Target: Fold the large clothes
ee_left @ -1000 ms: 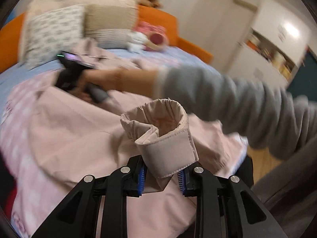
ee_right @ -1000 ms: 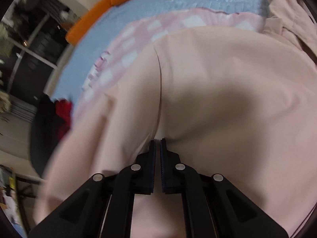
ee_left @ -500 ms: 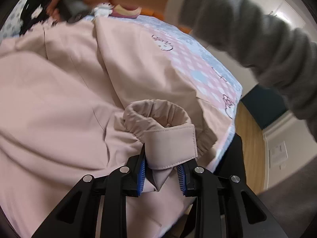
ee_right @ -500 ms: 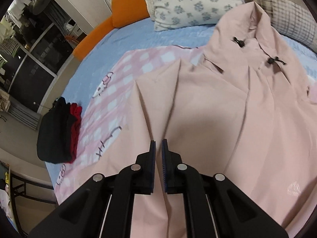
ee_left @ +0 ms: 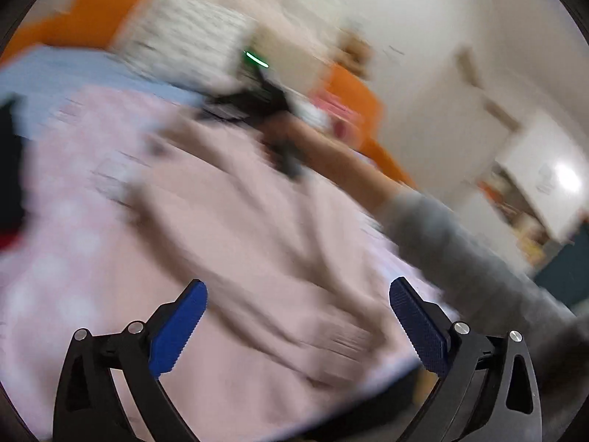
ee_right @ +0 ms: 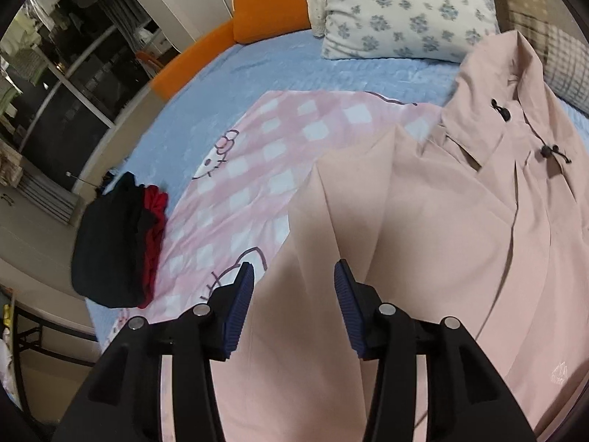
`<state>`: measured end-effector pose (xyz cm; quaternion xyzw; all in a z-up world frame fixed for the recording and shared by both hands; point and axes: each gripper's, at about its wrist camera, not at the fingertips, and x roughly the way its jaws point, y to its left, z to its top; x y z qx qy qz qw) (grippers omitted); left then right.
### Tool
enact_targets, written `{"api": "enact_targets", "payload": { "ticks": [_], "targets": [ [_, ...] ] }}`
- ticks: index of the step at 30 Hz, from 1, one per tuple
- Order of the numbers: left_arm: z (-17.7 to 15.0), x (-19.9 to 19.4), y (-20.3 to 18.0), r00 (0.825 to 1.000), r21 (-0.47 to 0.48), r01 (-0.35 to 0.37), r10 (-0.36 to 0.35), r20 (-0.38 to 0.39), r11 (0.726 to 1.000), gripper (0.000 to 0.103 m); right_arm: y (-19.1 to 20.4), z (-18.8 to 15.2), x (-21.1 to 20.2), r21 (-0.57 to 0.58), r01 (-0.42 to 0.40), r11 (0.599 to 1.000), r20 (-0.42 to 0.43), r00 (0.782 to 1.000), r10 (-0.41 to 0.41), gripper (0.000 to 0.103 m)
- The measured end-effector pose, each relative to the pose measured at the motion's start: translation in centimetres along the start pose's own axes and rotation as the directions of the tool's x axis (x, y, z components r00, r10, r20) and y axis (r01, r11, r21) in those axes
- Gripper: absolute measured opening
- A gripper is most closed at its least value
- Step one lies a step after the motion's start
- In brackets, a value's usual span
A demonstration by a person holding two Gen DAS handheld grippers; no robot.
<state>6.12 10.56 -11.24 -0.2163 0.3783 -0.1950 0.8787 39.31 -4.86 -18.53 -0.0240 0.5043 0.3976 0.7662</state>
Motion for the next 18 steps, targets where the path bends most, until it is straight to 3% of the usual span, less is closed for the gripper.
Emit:
{"api": "enact_targets", "payload": {
  "ticks": [2,5,6,8,9,10,11,13,14,16,18],
  "targets": [
    [1.8,1.0,3.3,0.998,-0.069,-0.060,0.060,0.003,0.996,0.100,0.6,0.6,0.6,-0.001,0.045,0.999,0.001,0.999,-0.045,0.046],
    [4.2,5.3,9.8,0.999,-0.240,-0.043,0.039,-0.022,0.970,0.100,1.1,1.4,1.3,-0.012,0.196,0.981,0.030,0.980,-0.195,0.046],
    [4.5,6.4,12.0,0.999,-0.312,-0.022,0.013,-0.030,0.950,0.100,1.1,1.6,1.6,-0.008,0.236,0.972,0.025,0.971,-0.236,0.047],
    [4.7,8.6,15.9,0.991,-0.468,0.117,-0.131,0.003,0.876,0.099,0.7,1.7,2.3,-0.008,0.242,0.970,0.003,0.970,-0.242,0.047],
    [4.8,9.9,17.0,0.973,-0.519,0.217,-0.229,0.042,0.827,0.099,0.5,1.8,3.0,-0.008,0.234,0.972,-0.021,0.972,-0.235,0.047],
    [5.1,10.9,17.4,0.957,-0.543,0.271,-0.282,0.064,0.795,0.099,0.3,1.8,3.4,-0.006,0.224,0.974,-0.035,0.974,-0.225,0.047],
    [5.3,11.9,17.8,0.952,-0.566,0.284,-0.297,0.073,0.774,0.099,0.2,1.8,3.9,-0.005,0.209,0.978,-0.048,0.977,-0.209,0.044],
    [5.5,13.8,18.5,0.950,-0.596,0.284,-0.306,0.067,0.751,0.099,0.0,1.7,4.9,-0.004,0.186,0.983,-0.071,0.980,-0.186,0.026],
    [5.4,15.2,19.0,0.943,-0.627,0.286,-0.330,0.049,0.725,0.099,-0.1,1.7,5.2,-0.005,0.184,0.983,-0.078,0.980,-0.184,0.019],
    [5.0,16.8,19.9,0.924,-0.679,0.310,-0.379,0.051,0.665,0.099,-0.2,1.4,5.3,-0.004,0.179,0.984,-0.074,0.981,-0.179,0.020],
    [4.6,18.5,20.4,0.923,-0.705,0.302,-0.383,0.046,0.642,0.099,-0.6,1.2,5.3,-0.001,0.177,0.984,-0.075,0.981,-0.176,0.020]
  ]
}}
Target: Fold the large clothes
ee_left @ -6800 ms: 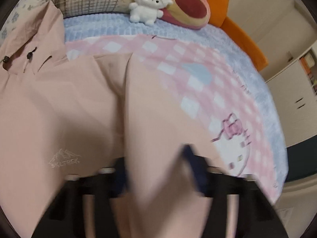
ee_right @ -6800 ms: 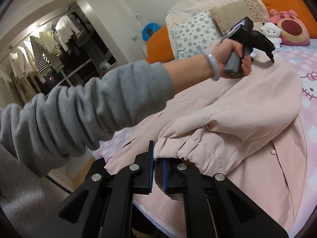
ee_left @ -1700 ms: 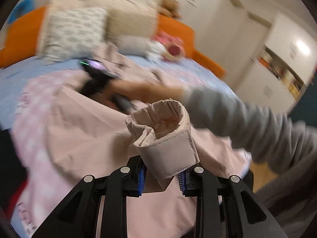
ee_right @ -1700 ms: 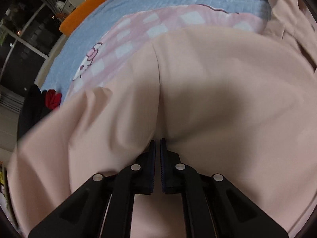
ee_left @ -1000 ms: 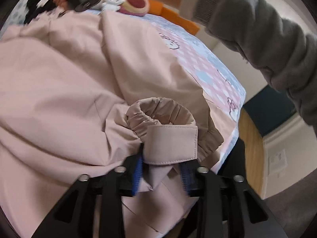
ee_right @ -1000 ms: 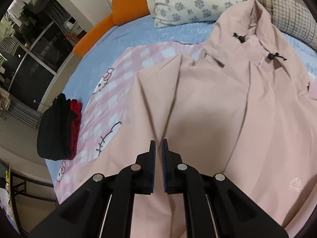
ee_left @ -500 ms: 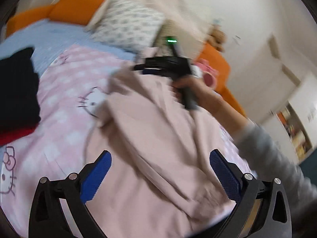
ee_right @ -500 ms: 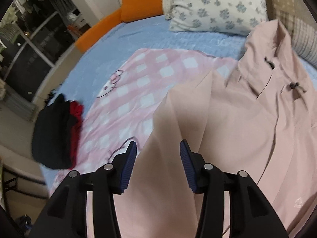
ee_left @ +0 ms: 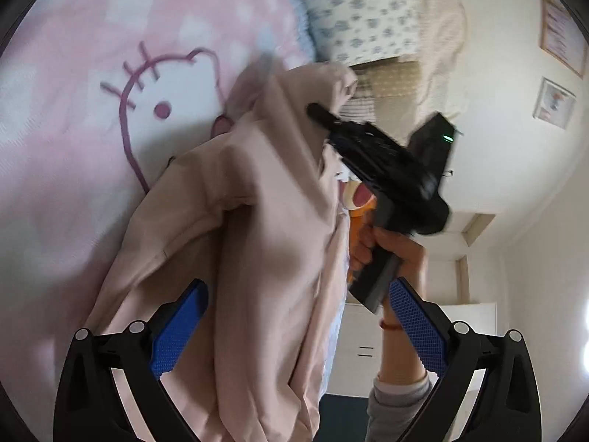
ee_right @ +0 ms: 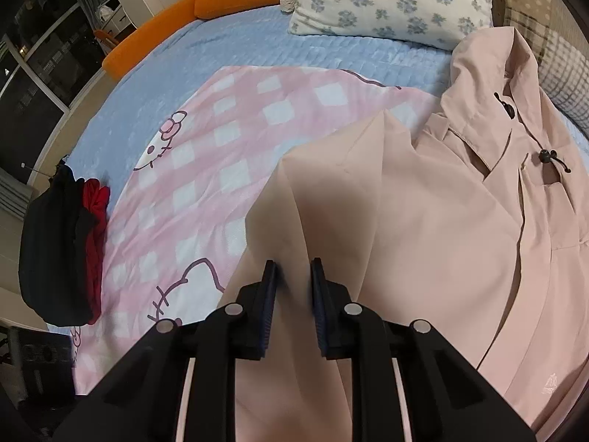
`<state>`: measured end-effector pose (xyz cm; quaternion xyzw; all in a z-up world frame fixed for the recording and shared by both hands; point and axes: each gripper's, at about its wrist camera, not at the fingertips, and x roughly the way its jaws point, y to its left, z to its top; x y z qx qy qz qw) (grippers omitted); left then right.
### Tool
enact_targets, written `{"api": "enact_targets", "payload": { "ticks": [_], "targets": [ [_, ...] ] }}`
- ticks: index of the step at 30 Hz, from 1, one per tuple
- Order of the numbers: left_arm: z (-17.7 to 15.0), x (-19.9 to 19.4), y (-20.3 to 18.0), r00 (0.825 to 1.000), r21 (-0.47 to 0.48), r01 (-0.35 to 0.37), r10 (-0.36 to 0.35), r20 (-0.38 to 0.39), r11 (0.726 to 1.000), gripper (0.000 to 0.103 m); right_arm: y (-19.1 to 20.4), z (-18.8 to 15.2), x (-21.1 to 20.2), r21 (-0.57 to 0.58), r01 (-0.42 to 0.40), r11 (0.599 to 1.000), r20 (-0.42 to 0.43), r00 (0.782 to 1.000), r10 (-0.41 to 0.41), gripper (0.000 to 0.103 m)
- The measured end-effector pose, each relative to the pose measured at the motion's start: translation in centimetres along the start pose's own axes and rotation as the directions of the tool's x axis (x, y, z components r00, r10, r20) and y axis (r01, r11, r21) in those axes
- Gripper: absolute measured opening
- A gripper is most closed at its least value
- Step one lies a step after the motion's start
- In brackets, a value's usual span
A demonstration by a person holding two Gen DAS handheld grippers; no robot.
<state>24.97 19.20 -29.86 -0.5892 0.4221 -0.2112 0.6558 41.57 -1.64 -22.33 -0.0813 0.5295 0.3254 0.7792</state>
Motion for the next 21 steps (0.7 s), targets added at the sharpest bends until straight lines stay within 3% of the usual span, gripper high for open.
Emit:
{"api": "enact_targets", "payload": {
  "ticks": [4,5,8,10,11,14,16,18,21],
  "targets": [
    [1.7,2.2,1.4,0.999,-0.049,0.028,-0.026,0.040,0.998,0.099,-0.5,-0.2,0.1,0.016,-0.011,1.000,0.001,1.000,0.011,0.019],
    [2.3,2.5,1.5,0.998,-0.055,0.036,-0.033,0.054,0.998,0.099,-0.5,-0.2,0.1,0.020,-0.018,1.000,0.002,1.000,0.018,0.014],
    [4.0,1.8,1.0,0.987,-0.039,0.008,-0.002,0.159,0.999,0.097,-0.8,-0.4,-0.2,0.034,-0.066,0.997,0.012,0.998,0.066,0.007],
    [4.5,0.1,0.1,0.969,-0.002,-0.053,0.052,0.241,0.999,0.082,-1.0,-0.4,-0.9,0.043,-0.123,0.991,0.031,0.992,0.122,0.006],
    [4.7,-0.5,0.2,0.963,0.000,-0.062,0.060,0.262,0.998,0.081,-1.1,-0.3,-1.3,0.047,-0.146,0.988,0.045,0.989,0.144,0.006],
    [5.5,-1.9,2.6,0.963,-0.075,0.022,-0.001,0.268,0.997,0.066,-2.0,0.4,-2.7,0.058,-0.175,0.983,0.098,0.981,0.169,0.006],
    [5.8,-2.0,4.3,0.965,-0.106,0.033,-0.004,0.262,0.994,0.054,-3.1,0.7,-2.8,0.089,-0.167,0.982,0.114,0.981,0.156,0.006],
    [5.6,-2.0,4.5,0.964,-0.086,0.013,0.010,0.267,0.996,0.050,-4.1,0.9,-2.4,0.107,-0.148,0.983,0.120,0.984,0.135,0.006],
    [4.6,-2.1,2.8,0.947,-0.003,-0.122,0.117,0.300,0.992,0.054,-6.3,0.5,-0.4,0.151,-0.026,0.988,0.095,0.995,0.012,0.006]
  ]
}}
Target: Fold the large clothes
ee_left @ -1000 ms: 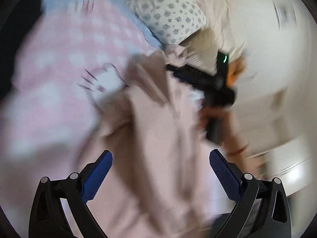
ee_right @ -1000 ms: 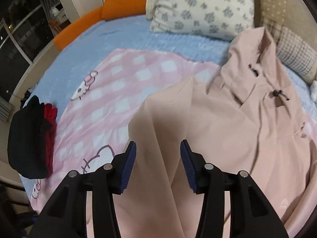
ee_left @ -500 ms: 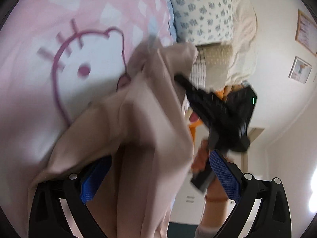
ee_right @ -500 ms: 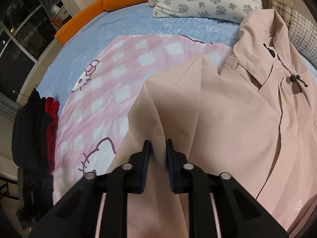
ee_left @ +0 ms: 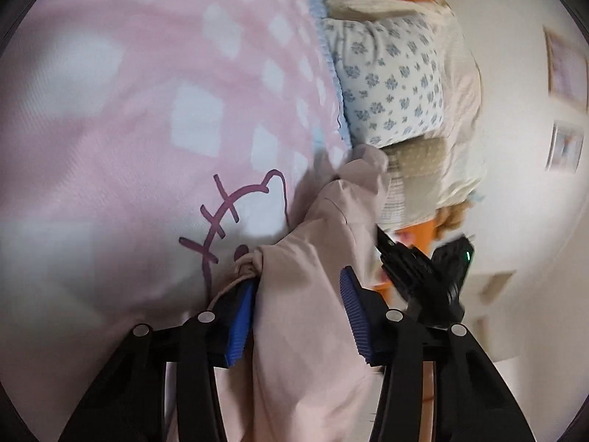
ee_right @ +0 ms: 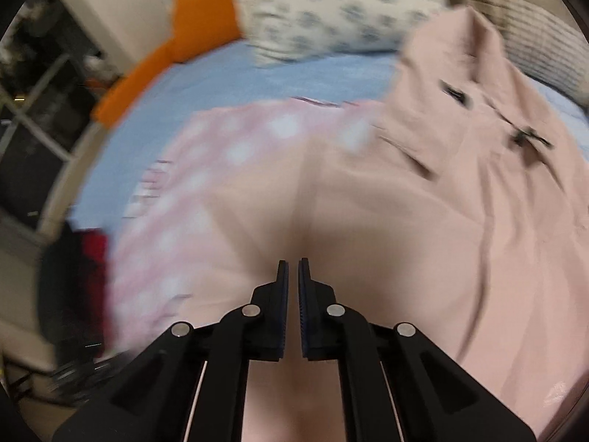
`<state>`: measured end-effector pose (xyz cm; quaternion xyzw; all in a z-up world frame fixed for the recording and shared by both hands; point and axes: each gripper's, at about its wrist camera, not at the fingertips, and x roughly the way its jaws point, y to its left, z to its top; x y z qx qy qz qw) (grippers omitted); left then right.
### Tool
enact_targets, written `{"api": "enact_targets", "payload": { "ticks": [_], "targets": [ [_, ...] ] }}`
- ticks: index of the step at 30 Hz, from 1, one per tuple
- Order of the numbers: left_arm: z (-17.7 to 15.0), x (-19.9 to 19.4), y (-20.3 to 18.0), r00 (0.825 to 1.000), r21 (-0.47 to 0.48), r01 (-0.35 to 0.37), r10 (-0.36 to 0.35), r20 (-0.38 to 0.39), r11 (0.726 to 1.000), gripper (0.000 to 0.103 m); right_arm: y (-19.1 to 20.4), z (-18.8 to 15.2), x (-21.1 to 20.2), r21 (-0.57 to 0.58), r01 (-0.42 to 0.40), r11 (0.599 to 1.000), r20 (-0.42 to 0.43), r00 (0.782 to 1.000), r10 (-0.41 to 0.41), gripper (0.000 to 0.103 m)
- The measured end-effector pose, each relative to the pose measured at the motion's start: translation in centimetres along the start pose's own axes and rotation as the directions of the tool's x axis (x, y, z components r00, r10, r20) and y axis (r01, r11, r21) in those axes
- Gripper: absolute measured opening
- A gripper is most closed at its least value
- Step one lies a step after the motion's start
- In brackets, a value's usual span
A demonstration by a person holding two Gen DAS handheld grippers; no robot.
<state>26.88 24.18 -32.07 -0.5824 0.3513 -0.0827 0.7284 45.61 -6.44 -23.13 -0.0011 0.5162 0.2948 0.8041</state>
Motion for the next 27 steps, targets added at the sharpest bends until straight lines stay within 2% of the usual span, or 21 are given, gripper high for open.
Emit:
{"api": "enact_targets", "payload": {
  "ticks": [2,3,5,6,7,8,9,10,12,15,17,18,19,20,21,23,25,26,27],
  "targets": [
    [-0.6,-1.4,-0.8,0.998,0.058,-0.051,0.049,0.029,0.997,0.062,-1.4,-0.7,1.0,0.033,0.010,0.999,-0.017,1.000,-0.009,0.006],
    [-0.8,-2.5,-1.7,0.995,0.096,-0.086,0.080,0.059,0.992,0.065,-1.5,-1.1,0.8,0.039,0.000,0.999,0.001,1.000,0.000,0.006],
    [-1.1,-4.9,-3.7,0.988,0.175,-0.130,0.112,0.107,0.976,0.065,-0.4,-2.1,-1.2,-0.007,-0.061,0.998,0.089,0.994,0.062,0.006],
    [-1.3,-5.7,-4.7,0.988,0.210,-0.127,0.104,0.117,0.969,0.066,0.3,-2.4,-2.1,-0.036,-0.080,0.996,0.123,0.989,0.084,0.006],
    [-1.5,-6.3,-6.1,0.989,0.252,-0.118,0.090,0.119,0.961,0.066,1.8,-2.7,-3.8,-0.093,-0.137,0.986,0.181,0.972,0.152,0.006],
    [-2.1,-6.7,-8.3,0.991,0.321,-0.105,0.072,0.112,0.941,0.067,2.5,-2.9,-4.4,-0.119,-0.172,0.978,0.196,0.961,0.193,0.008],
    [-2.5,-6.6,-9.8,0.993,0.372,-0.094,0.061,0.099,0.924,0.072,4.0,-2.9,-4.8,-0.164,-0.237,0.958,0.178,0.948,0.265,0.008],
    [-3.0,-6.1,-11.4,0.996,0.424,-0.080,0.053,0.075,0.902,0.077,5.0,-2.8,-4.4,-0.188,-0.250,0.950,0.142,0.950,0.278,0.007],
    [-4.0,-4.0,-14.0,0.997,0.508,-0.081,0.073,0.036,0.857,0.077,6.3,-2.4,-2.6,-0.222,-0.195,0.955,0.074,0.974,0.216,0.008],
    [-4.2,0.7,-14.1,0.983,0.538,-0.136,0.179,-0.028,0.832,0.077,6.1,-2.0,0.1,-0.217,-0.102,0.971,0.046,0.992,0.114,0.008],
    [-4.0,2.9,-12.2,0.962,0.513,-0.209,0.269,-0.044,0.833,0.075,5.0,-1.3,1.2,-0.178,-0.078,0.981,0.056,0.994,0.090,0.004],
    [-3.6,4.2,-10.4,0.945,0.470,-0.257,0.321,-0.059,0.844,0.074,4.3,-1.0,1.6,-0.155,-0.077,0.985,0.065,0.994,0.088,0.003],
    [-3.2,5.1,-8.8,0.931,0.432,-0.294,0.358,-0.074,0.853,0.070,3.4,-0.5,2.2,-0.120,-0.077,0.990,0.075,0.993,0.087,0.003],
    [-3.1,5.6,-7.4,0.922,0.401,-0.313,0.376,-0.089,0.861,0.065,2.6,-0.1,2.8,-0.097,-0.076,0.992,0.078,0.993,0.084,0.003],
    [-3.2,5.7,-6.2,0.921,0.384,-0.314,0.377,-0.100,0.868,0.060,1.7,0.5,3.7,-0.063,-0.061,0.996,0.075,0.995,0.066,0.004],
    [-3.9,5.4,-6.3,0.919,0.440,-0.324,0.389,-0.064,0.837,0.058,-0.1,0.9,5.1,-0.014,-0.020,1.000,0.062,0.998,0.021,0.000],
    [-4.7,5.6,-6.8,0.900,0.497,-0.362,0.435,-0.035,0.789,0.058,-1.7,0.9,6.3,0.056,-0.071,0.996,0.083,0.994,0.067,0.000],
    [-5.0,5.7,-6.9,0.894,0.509,-0.373,0.447,-0.026,0.776,0.058,-1.8,0.8,6.4,0.056,-0.074,0.996,0.096,0.993,0.068,0.000],
    [-5.1,6.0,-7.1,0.886,0.523,-0.387,0.464,-0.018,0.759,0.059,-1.2,0.7,6.4,0.027,-0.039,0.999,0.102,0.994,0.036,0.000]
  ]
}}
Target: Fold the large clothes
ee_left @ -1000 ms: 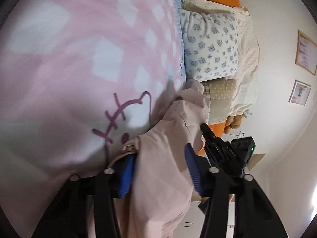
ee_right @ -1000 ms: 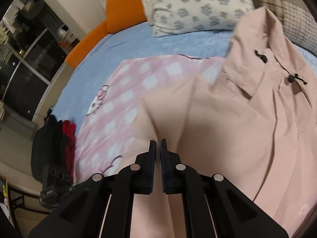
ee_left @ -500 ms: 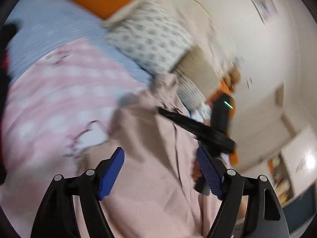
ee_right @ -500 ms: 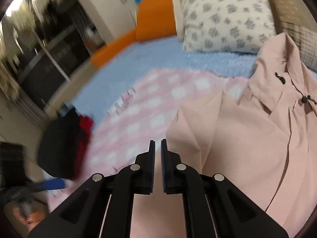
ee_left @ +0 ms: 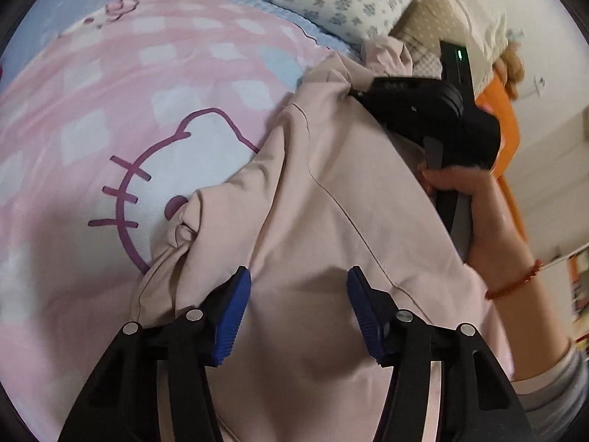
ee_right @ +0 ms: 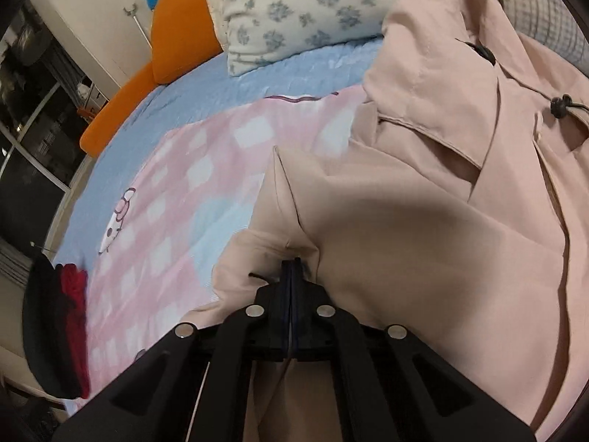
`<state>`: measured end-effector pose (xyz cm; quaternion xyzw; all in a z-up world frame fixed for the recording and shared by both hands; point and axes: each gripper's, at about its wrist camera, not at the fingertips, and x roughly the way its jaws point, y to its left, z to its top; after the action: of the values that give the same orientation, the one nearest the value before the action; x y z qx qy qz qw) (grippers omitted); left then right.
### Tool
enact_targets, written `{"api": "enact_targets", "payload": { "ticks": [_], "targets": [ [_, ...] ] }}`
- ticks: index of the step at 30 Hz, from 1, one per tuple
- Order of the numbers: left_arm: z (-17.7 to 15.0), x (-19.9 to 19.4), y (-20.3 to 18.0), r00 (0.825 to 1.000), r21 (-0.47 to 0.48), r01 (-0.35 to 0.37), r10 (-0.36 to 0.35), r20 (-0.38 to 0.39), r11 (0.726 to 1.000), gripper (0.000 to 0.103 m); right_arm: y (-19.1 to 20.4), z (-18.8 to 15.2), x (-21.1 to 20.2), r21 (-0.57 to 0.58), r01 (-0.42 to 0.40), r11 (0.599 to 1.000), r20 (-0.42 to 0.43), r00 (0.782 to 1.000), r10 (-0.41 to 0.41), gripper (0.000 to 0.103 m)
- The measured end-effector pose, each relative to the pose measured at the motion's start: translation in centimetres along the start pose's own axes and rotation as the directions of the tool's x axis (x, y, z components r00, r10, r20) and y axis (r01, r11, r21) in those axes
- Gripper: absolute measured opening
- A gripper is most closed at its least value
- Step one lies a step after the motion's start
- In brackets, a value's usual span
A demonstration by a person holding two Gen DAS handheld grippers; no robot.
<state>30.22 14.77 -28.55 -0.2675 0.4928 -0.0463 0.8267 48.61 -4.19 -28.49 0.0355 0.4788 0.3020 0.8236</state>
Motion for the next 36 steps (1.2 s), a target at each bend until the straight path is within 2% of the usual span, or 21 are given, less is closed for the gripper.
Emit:
{"api": "enact_targets", "payload": {
  "ticks": [1,2,6,8,9,12,16,18,19,20,22,23,24,26,29,31,33,35,36],
  "targets": [
    [-0.1,-0.1,-0.2,1.000,0.011,-0.010,0.010,-0.003,1.000,0.059,0.6,-0.1,-0.2,-0.026,0.026,0.999,-0.003,1.000,-0.026,0.000],
    [0.0,-0.1,-0.2,1.000,0.017,-0.013,0.013,-0.006,1.000,0.060,1.3,-0.2,-0.6,-0.047,0.036,0.998,-0.008,0.999,-0.036,0.006],
    [-0.4,-1.5,0.4,0.999,-0.032,0.040,-0.041,-0.034,0.999,0.064,3.7,-2.5,-6.5,-0.112,-0.096,0.989,-0.008,0.995,0.096,0.006],
    [-1.3,-3.1,0.6,0.999,-0.025,0.037,-0.038,-0.027,0.999,0.066,6.0,-6.7,-11.8,-0.246,-0.154,0.957,-0.055,0.988,0.145,0.007],
    [-1.9,-4.0,0.6,0.999,-0.014,0.027,-0.027,-0.023,1.000,0.069,6.6,-8.3,-13.3,-0.283,-0.160,0.946,-0.069,0.987,0.146,0.015],
    [-3.7,-6.1,-0.7,0.999,0.028,0.046,-0.045,-0.026,0.999,0.073,7.6,-18.1,-21.0,-0.383,-0.218,0.898,-0.144,0.974,0.175,0.034],
    [-6.1,-8.0,-4.5,0.987,0.102,0.154,-0.148,-0.064,0.983,0.074,7.5,-28.3,-28.0,-0.389,-0.277,0.879,-0.166,0.959,0.229,0.034],
    [-7.7,-8.4,-6.7,0.981,0.160,0.180,-0.167,-0.096,0.971,0.076,7.5,-33.4,-29.6,-0.341,-0.312,0.887,-0.201,0.946,0.255,0.034],
    [-8.5,-8.1,-7.8,0.980,0.193,0.183,-0.163,-0.116,0.964,0.080,7.5,-35.5,-29.7,-0.323,-0.305,0.896,-0.212,0.946,0.246,0.035],
    [-9.2,-7.7,-8.4,0.981,0.216,0.166,-0.140,-0.131,0.962,0.081,7.7,-36.7,-29.6,-0.312,-0.290,0.905,-0.210,0.950,0.232,0.035],
    [-10.5,-5.6,-9.2,0.984,0.248,0.076,-0.033,-0.174,0.966,0.080,7.6,-40.1,-28.1,-0.253,-0.291,0.923,-0.224,0.945,0.236,0.035],
    [-11.2,-4.5,-9.0,0.980,0.248,0.048,0.002,-0.198,0.967,0.079,7.7,-41.3,-27.5,-0.233,-0.294,0.927,-0.216,0.945,0.246,0.035],
    [-11.3,-4.4,-9.1,0.983,0.259,0.034,0.014,-0.181,0.965,0.079,8.0,-42.2,-27.0,-0.239,-0.269,0.933,-0.175,0.957,0.231,0.035],
    [-11.7,-5.1,-9.7,0.986,0.280,-0.009,0.054,-0.155,0.960,0.079,8.5,-41.8,-26.7,-0.242,-0.251,0.937,-0.137,0.965,0.223,0.035],
    [-12.7,-8.1,-10.4,0.991,0.291,0.018,0.021,-0.131,0.957,0.079,8.6,-40.4,-28.9,-0.205,-0.283,0.937,-0.038,0.959,0.281,0.035],
    [-13.8,-10.7,-10.5,0.996,0.321,0.007,0.024,-0.091,0.947,0.081,8.9,-40.4,-31.6,-0.231,-0.278,0.932,0.040,0.955,0.295,0.038],
    [-14.7,-11.8,-10.1,0.996,0.338,-0.017,0.047,-0.079,0.941,0.087,9.2,-40.7,-32.6,-0.245,-0.264,0.933,0.055,0.957,0.285,0.045],
    [-15.2,-11.2,-9.7,0.990,0.351,-0.046,0.090,-0.109,0.935,0.088,8.9,-41.3,-31.0,-0.223,-0.211,0.952,0.016,0.975,0.220,0.044],
    [-15.8,-10.1,-9.1,0.979,0.365,-0.086,0.147,-0.141,0.927,0.088,8.8,-41.5,-30.0,-0.222,-0.178,0.959,-0.011,0.984,0.180,0.044]
  ]
}}
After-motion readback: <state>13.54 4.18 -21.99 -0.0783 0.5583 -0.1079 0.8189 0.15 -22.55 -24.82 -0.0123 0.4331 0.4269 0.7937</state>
